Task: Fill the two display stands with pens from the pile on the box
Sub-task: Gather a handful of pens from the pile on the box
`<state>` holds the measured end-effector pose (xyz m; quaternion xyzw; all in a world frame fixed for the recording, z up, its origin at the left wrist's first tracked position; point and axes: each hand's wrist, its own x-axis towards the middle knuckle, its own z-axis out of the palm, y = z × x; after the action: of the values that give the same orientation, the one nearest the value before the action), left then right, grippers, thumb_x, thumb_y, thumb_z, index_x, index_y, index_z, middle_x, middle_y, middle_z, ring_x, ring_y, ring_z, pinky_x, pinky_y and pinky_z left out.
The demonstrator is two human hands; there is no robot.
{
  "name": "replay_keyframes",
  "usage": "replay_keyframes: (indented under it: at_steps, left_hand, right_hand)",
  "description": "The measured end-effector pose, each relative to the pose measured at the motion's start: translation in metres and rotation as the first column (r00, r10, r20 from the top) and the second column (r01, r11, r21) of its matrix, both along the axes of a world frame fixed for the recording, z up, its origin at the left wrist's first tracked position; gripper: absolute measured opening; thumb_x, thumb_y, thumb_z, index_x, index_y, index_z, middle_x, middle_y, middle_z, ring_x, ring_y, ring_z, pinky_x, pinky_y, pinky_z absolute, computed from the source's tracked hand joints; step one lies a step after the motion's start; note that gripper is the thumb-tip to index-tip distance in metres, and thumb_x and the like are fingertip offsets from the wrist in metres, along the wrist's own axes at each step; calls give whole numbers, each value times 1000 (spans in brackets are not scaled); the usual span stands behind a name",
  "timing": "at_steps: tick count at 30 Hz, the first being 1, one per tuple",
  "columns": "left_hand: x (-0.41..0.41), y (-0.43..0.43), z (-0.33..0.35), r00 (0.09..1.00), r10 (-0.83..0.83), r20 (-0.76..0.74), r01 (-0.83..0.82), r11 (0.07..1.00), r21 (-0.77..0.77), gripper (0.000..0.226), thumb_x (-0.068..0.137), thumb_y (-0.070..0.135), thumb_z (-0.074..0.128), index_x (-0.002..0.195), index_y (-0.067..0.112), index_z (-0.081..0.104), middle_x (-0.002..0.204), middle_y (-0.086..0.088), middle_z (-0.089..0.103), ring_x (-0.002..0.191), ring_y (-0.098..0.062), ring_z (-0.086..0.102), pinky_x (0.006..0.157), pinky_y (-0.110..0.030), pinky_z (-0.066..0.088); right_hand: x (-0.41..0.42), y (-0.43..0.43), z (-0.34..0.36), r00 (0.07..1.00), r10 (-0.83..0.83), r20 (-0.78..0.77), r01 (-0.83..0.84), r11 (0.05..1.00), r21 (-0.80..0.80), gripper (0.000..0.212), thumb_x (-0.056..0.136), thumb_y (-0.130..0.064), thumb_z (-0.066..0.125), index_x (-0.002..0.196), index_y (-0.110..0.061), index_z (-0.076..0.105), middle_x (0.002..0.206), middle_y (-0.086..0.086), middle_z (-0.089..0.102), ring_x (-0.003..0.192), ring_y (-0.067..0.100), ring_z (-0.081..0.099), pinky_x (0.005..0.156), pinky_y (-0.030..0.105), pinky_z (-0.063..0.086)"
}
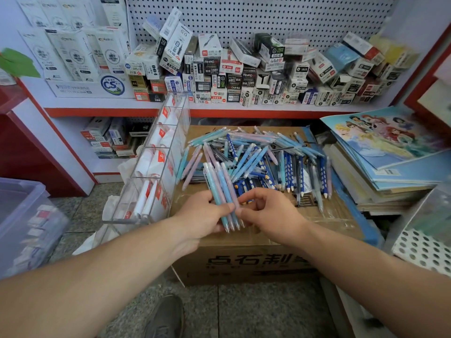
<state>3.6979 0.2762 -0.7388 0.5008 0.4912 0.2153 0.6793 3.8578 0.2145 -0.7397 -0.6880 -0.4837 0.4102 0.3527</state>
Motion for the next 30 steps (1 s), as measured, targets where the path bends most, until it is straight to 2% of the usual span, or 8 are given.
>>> replay_keyframes:
  at_steps: [2,9,12,15,20,23,26,30]
  left_hand:
    - [-1,-1,0,1000,9,21,-9,1000,-15,26,93,3,70,118,11,69,106,-10,77,93,-21,76,64,-26,59]
    - [-4,1,3,998,18,58,-14,998,-56,23,91,7,74,113,14,72,100,-8,80,89,-20,77,61,-24,58]
    - [-4,3,4,996,23,82,-16,996,-91,25,90,7,74,114,14,72,102,-10,79,92,-23,77,63,-26,59]
    - [-4,4,5,995,26,98,-18,996,-88,27,91,4,73,115,14,71,105,-12,78,97,-26,76,67,-29,60]
    - [0,7,3,997,41,60,-39,999,-33,29,82,8,81,109,16,72,102,-10,79,99,-27,75,90,-46,61]
    - [-1,9,-1,999,25,22,-24,1000,-14,26,87,5,77,109,17,72,103,-10,78,101,-28,75,94,-50,59]
    - [-1,10,-4,1000,-3,-21,3,1000,29,30,85,9,80,112,19,72,105,-9,78,104,-27,73,98,-50,57]
    - [0,12,-7,999,-19,-40,21,998,56,32,83,11,83,113,18,73,105,-8,78,104,-25,73,100,-49,56]
  right_hand:
    - [-2,-2,-4,1000,-15,-8,15,999,29,15,87,-19,81,98,-19,70,87,20,74,67,21,64,67,45,58]
    - [-3,-1,-2,993,-2,-114,8,999,47,23,81,-18,86,98,-18,71,78,14,72,65,16,63,57,29,53]
    - [-2,0,0,994,12,-105,-5,998,66,26,81,-20,87,100,-15,71,74,11,71,65,18,63,57,30,54]
    - [-2,1,4,998,50,-32,-48,997,63,28,81,-25,86,102,-16,71,82,19,71,65,17,63,63,35,56]
    - [16,11,19,999,28,-44,-24,997,70,15,96,-28,69,100,-13,72,83,12,74,65,15,67,62,25,56]
    - [39,30,9,958,-127,258,95,987,133,8,98,-23,67,102,-19,72,83,3,72,75,20,69,69,32,60]
    - [48,43,-5,870,-93,485,23,988,150,21,96,-21,68,118,-22,69,93,-6,66,83,12,63,76,32,58]
    - [48,60,-14,716,-57,696,-83,983,165,38,94,-24,71,131,-25,65,115,0,57,103,19,58,84,42,56]
